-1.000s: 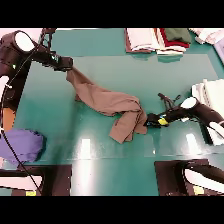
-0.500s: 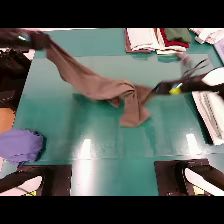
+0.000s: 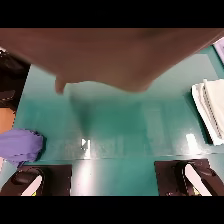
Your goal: Fold the shirts.
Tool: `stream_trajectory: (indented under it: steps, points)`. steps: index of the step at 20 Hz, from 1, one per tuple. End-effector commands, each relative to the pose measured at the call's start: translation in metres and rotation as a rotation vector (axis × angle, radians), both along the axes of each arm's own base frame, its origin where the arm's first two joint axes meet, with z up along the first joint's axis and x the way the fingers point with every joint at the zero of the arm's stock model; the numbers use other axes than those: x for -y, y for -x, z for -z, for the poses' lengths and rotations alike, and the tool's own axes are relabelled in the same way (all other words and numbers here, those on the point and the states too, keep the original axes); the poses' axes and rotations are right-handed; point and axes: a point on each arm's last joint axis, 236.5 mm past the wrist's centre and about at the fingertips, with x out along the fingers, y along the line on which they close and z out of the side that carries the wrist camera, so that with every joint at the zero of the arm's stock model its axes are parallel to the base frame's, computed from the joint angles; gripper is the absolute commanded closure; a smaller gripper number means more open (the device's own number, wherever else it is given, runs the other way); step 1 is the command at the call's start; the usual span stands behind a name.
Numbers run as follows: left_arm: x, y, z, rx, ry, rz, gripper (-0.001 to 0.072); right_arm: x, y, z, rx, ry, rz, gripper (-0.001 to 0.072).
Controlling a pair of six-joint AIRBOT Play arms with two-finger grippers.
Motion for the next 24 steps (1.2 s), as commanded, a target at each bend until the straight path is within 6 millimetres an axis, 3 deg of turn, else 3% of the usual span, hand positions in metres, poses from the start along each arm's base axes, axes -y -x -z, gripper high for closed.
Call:
stream_trajectory:
  steps: [1,3,5,7,8,11,13,15,18,20,21,22,23,24]
  points:
    - [-0.012,0.062,-0.034,0.155,0.048,-0.001,0.0686,0.010,0.036,-0.044,0.081,0.078,0.091,0.0696]
    - [-0.009,0.050,-0.024,0.105,0.036,0.001,0.0686,0.016,0.035,-0.052,0.071,0.095,0.106,0.0696]
    - [-0.001,0.008,0.010,-0.045,0.001,0.003,0.0686,0.019,0.021,-0.052,0.039,0.080,0.090,0.0696]
    - [0.010,-0.050,0.069,-0.276,-0.049,0.008,0.0685,0.021,-0.008,-0.034,-0.032,0.048,0.040,0.0696]
    - [0.016,-0.083,0.108,-0.412,-0.075,0.013,0.0685,0.022,-0.028,-0.016,-0.088,0.026,0.013,0.0697]
    - [0.030,-0.172,0.231,-0.753,-0.127,0.020,0.0684,0.017,-0.094,0.073,-0.328,-0.042,-0.074,0.0696]
    - [0.036,-0.216,0.312,-0.925,-0.148,0.019,0.0684,0.018,-0.133,0.151,-0.524,-0.016,-0.066,0.0696]
    - [0.041,-0.249,0.385,-1.059,-0.160,0.019,0.0683,0.012,-0.161,0.229,-0.695,0.034,-0.070,0.0696]
    - [0.044,-0.275,0.462,-1.192,-0.176,0.015,0.0683,-0.012,-0.191,0.320,-0.856,0.021,-0.117,0.0695]
    - [0.044,-0.280,0.486,-1.234,-0.186,0.012,0.0681,-0.023,-0.199,0.357,-0.929,0.015,-0.143,0.0695]
    - [0.043,-0.281,0.487,-1.232,-0.188,0.011,0.0560,-0.023,-0.201,0.369,-0.953,0.011,-0.144,0.0676]
    - [0.041,-0.282,0.483,-1.222,-0.189,0.004,0.0276,-0.023,-0.202,0.375,-0.965,0.002,-0.138,0.0506]
    - [0.034,-0.282,0.477,-1.218,-0.180,-0.007,0.0214,-0.019,-0.205,0.376,-0.963,-0.006,-0.127,0.0315]
    - [0.023,-0.280,0.470,-1.234,-0.167,-0.020,0.0214,-0.012,-0.205,0.373,-0.957,-0.011,-0.115,0.0299]
